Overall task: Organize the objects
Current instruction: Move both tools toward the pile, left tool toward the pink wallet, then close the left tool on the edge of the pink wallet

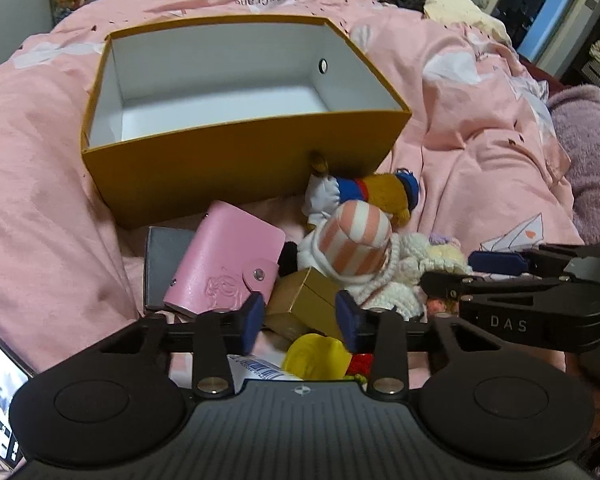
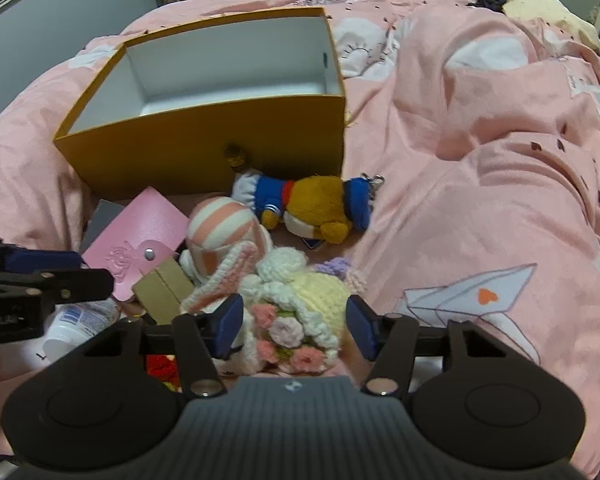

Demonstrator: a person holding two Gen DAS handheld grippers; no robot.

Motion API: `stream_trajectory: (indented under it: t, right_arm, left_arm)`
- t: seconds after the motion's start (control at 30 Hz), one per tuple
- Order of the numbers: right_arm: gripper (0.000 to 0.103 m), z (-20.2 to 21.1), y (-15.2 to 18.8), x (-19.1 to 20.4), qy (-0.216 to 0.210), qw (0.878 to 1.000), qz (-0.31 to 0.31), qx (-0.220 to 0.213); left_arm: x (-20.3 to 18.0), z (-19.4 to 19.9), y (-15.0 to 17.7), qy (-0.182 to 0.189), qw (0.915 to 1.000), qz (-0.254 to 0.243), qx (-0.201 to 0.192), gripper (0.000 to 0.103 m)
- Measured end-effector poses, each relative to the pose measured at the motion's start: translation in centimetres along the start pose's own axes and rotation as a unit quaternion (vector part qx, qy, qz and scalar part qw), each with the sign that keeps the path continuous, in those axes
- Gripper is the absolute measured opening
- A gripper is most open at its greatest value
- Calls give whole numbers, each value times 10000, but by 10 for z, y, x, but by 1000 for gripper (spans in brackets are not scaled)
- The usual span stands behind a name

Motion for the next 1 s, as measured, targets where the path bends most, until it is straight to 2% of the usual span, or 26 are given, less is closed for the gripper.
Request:
stream_trajectory:
  t: [0.13, 0.2, 0.33, 0.43, 0.5, 0.57, 0.67, 0.73, 1.0]
  right_arm:
    - [50, 2, -10, 12, -224, 9993, 199, -226]
    - [50, 0, -17, 19, -346, 9986, 292, -281]
    - [45, -10, -29, 33, -788, 9958, 391, -258]
    - [40, -17, -38, 47, -962, 9930, 627, -285]
    - [37, -23, -45, 54, -1030, 9912, 766, -308]
    - [24, -30, -52, 58, -1146, 9896, 826, -280]
    - [21, -41, -61, 61, -1190, 9892, 832, -219]
    - [21, -48, -65, 63, -1219, 9884, 888, -170]
    - [16, -74, -78, 68, -1259, 9877, 931, -15]
  left_arm:
    - [7, -1, -4, -182, 9998, 40, -9, 42]
    - [14, 0, -8, -304, 9995, 75, -39, 42]
    - [32, -4, -14, -398, 9984, 321, 234, 42]
    - [44, -8, -17, -582, 9971, 416, 242, 42]
    - [51, -13, -21, -585, 9970, 440, 265, 47]
    - [56, -19, -24, -642, 9964, 455, 303, 53]
    - [63, -30, -27, -684, 9958, 481, 373, 55]
    - [66, -37, -29, -615, 9958, 547, 411, 60]
    - [71, -60, -28, -649, 9947, 498, 627, 61]
Point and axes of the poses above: each gripper's, at about its wrist camera, not at the fingertips, and z roughly against the way its jaws point, x to its left, y to its underside, the point moved 5 cm from there along -z, roughly the way its jaws point, and after that the axes turned 12 degrees about z, right-handed, at the moved point
